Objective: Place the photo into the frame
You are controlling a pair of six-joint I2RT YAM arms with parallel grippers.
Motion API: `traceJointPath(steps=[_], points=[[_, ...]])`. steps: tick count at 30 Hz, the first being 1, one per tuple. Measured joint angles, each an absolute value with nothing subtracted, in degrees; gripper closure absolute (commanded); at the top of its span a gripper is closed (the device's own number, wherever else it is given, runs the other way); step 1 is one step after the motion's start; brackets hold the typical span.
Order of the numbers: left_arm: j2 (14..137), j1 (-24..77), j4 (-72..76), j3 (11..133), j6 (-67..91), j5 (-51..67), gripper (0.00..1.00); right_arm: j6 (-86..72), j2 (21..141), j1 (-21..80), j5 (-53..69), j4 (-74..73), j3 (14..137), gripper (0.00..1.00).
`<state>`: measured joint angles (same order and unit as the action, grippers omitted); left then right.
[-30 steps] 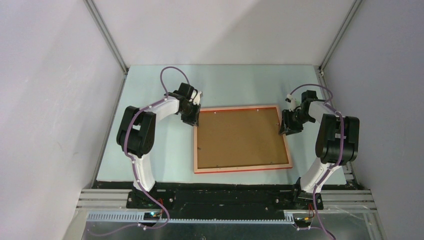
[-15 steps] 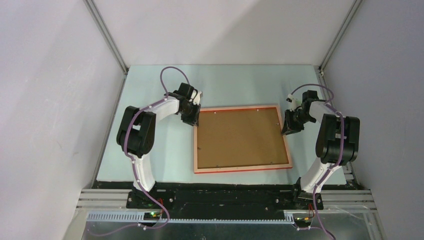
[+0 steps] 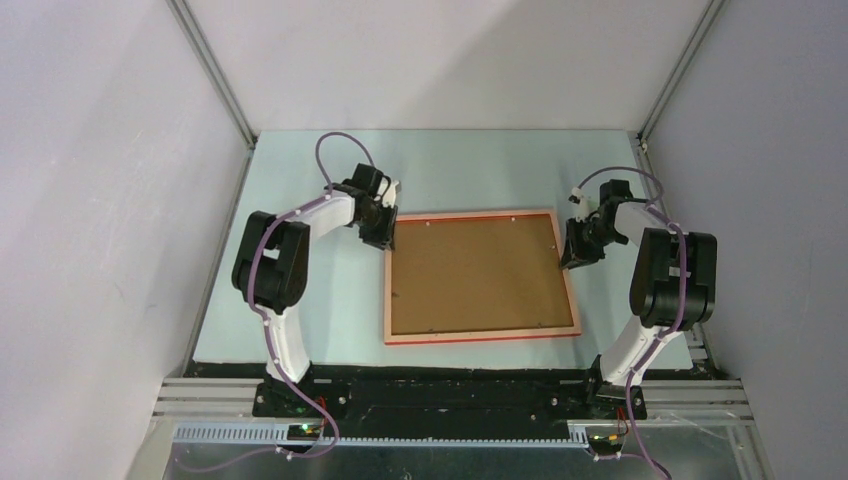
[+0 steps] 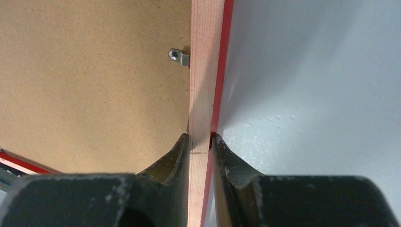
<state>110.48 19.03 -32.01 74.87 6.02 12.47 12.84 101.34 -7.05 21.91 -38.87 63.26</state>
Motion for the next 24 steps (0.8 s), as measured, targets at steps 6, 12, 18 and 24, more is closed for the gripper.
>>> traceJointPath(steps=[6, 12, 18, 24], points=[[112.33, 16.21, -32.71, 77.52, 5.89, 14.26, 1.0, 11.33, 102.24, -5.74, 23.29, -38.35, 63.94, 1.0], [115.46, 14.79, -34.11, 82.06, 4.51, 15.05, 1.0, 9.76, 104.68, -4.8, 24.32, -38.59, 66.63, 1.0], [117.99, 13.93, -35.16, 85.97, 3.55, 15.2, 1.0, 8.58, 107.04, -3.92, 24.32, -39.2, 69.6, 1.0], [120.84, 13.52, -35.77, 90.35, 3.66, 14.63, 1.0, 7.9, 110.04, -3.66, 24.43, -40.49, 73.78, 1.0]])
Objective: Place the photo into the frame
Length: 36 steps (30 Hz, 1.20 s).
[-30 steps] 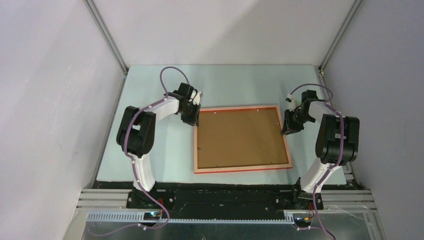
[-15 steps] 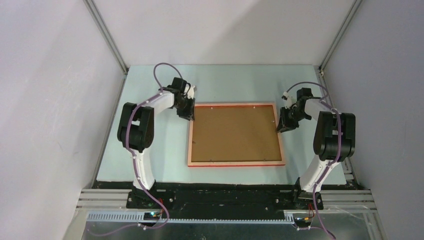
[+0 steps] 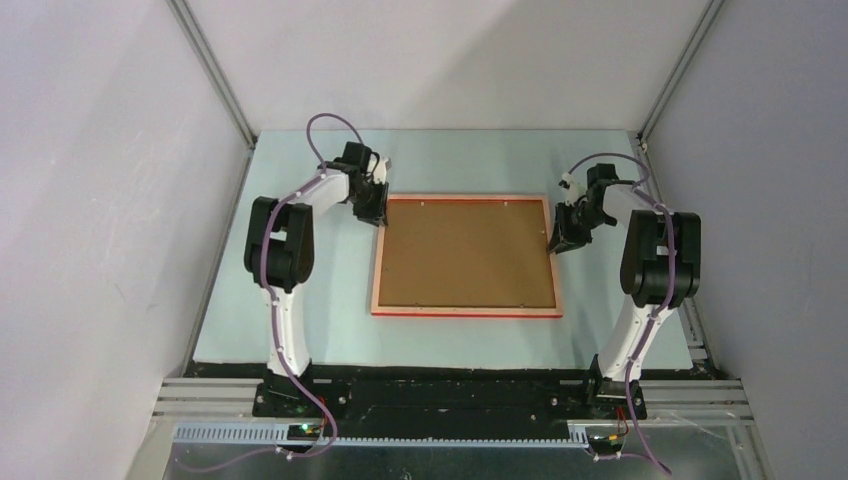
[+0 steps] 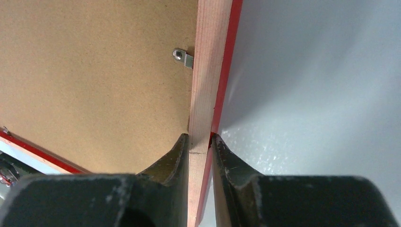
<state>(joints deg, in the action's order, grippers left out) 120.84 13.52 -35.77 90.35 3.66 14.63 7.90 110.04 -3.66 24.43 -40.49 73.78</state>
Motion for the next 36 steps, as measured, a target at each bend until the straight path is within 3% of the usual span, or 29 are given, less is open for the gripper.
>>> traceJointPath(steps=[8, 12, 14, 15, 20, 22, 28, 36], points=[[124.33, 12.82, -35.88, 95.68, 5.67, 14.11, 0.96, 7.33, 113.95, -3.49, 24.56, -40.58, 79.42, 0.96], [125.51, 12.67, -35.75, 97.49, 6.5, 13.5, 0.89, 7.05, 115.68, -3.46, 24.75, -40.45, 81.91, 0.85], [126.08, 12.58, -35.92, 98.52, 6.81, 13.04, 0.8, 7.01, 116.2, -3.44, 24.84, -40.29, 82.61, 0.77], [126.15, 12.56, -35.92, 98.61, 6.98, 12.99, 0.71, 6.94, 116.36, -3.38, 24.86, -40.27, 82.85, 0.74], [126.37, 12.29, -35.77, 99.13, 7.14, 12.38, 0.44, 6.92, 116.44, -3.01, 24.88, -39.35, 82.98, 0.43], [126.34, 12.23, -35.64, 99.13, 6.76, 12.16, 0.28, 7.44, 116.22, -2.83, 24.73, -39.0, 82.98, 0.32], [123.46, 11.38, -35.68, 98.87, 5.54, 11.79, 0.02, 9.1, 111.18, -2.61, 23.35, -39.13, 82.89, 0.19], [109.19, 9.98, -35.05, 93.95, 2.83, 10.9, 0.0, 13.32, 97.73, -1.17, 20.8, -39.13, 79.11, 0.14]])
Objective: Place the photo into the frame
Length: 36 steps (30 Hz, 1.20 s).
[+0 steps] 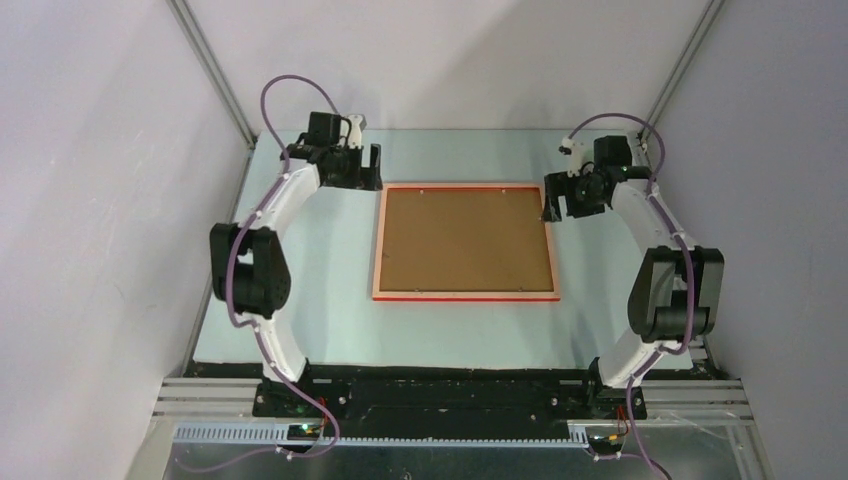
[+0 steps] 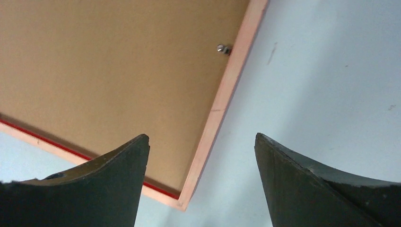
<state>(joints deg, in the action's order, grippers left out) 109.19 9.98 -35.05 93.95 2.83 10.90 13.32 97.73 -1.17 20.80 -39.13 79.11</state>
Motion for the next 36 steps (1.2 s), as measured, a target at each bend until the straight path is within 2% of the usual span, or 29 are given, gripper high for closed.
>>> traceJointPath(steps=[8, 16, 25, 36], points=[[97.54, 9.98, -34.74, 83.44, -2.04, 12.45, 0.01, 18.61, 90.35, 9.76, 14.06, -39.77, 70.63, 0.13], [89.76, 9.98, -35.7, 74.11, -5.8, 14.83, 0.02, 22.98, 88.18, 17.32, 15.38, -43.18, 68.88, 0.16], [82.96, 9.98, -36.64, 71.29, -8.27, 15.79, 0.03, 26.89, 88.95, 28.75, 14.15, -44.47, 68.55, 0.21], [81.62, 9.98, -38.06, 69.69, -10.15, 15.88, 0.03, 28.64, 94.32, 39.07, 10.35, -44.47, 68.4, 0.25]])
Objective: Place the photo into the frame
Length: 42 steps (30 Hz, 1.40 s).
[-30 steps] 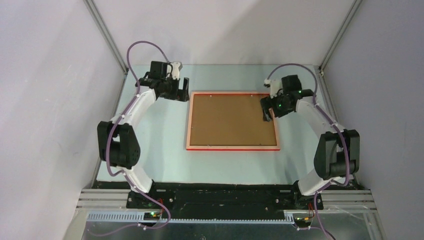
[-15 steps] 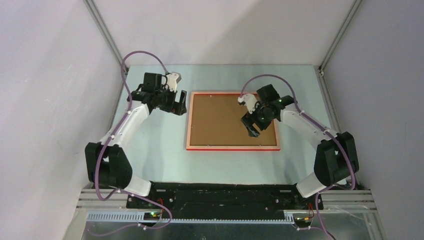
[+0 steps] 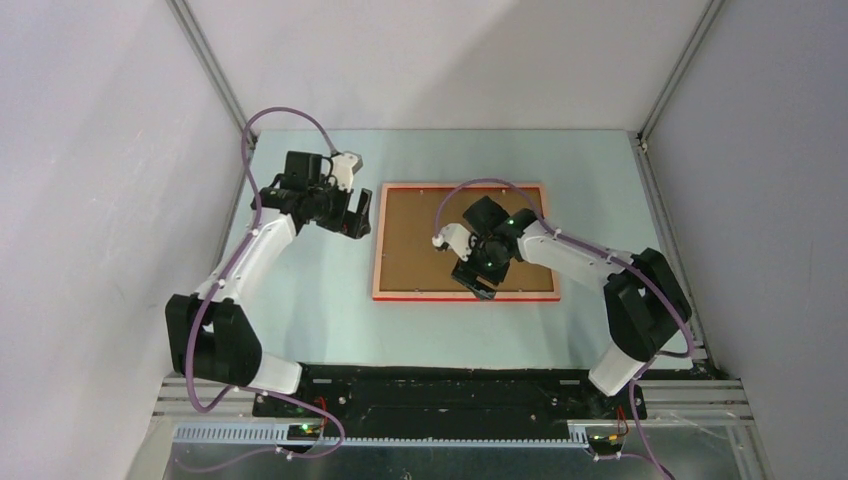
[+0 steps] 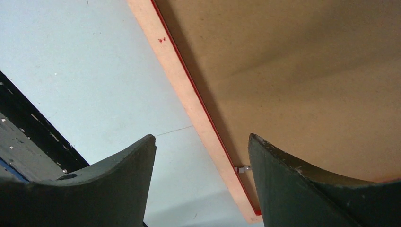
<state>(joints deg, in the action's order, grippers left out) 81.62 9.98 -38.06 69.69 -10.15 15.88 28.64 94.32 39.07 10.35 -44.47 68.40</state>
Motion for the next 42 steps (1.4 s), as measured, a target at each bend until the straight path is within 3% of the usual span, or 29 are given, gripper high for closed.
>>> traceJointPath(steps=[12, 31, 37, 42], points=[[80.34, 9.98, -38.52, 67.81, -11.09, 15.9, 0.05, 29.19, 97.23, 42.98, 6.61, -42.39, 66.24, 0.31], [80.18, 9.98, -38.52, 67.81, -11.07, 16.8, 0.06, 30.13, 99.24, 43.62, 4.03, -38.48, 62.98, 0.5], [80.18, 9.98, -38.52, 67.81, -11.07, 16.82, 0.06, 30.26, 99.35, 43.79, 3.25, -37.82, 62.81, 0.59], [80.14, 9.98, -38.52, 67.81, -11.07, 16.82, 0.06, 30.17, 99.46, 43.9, 2.87, -37.74, 62.78, 0.78]])
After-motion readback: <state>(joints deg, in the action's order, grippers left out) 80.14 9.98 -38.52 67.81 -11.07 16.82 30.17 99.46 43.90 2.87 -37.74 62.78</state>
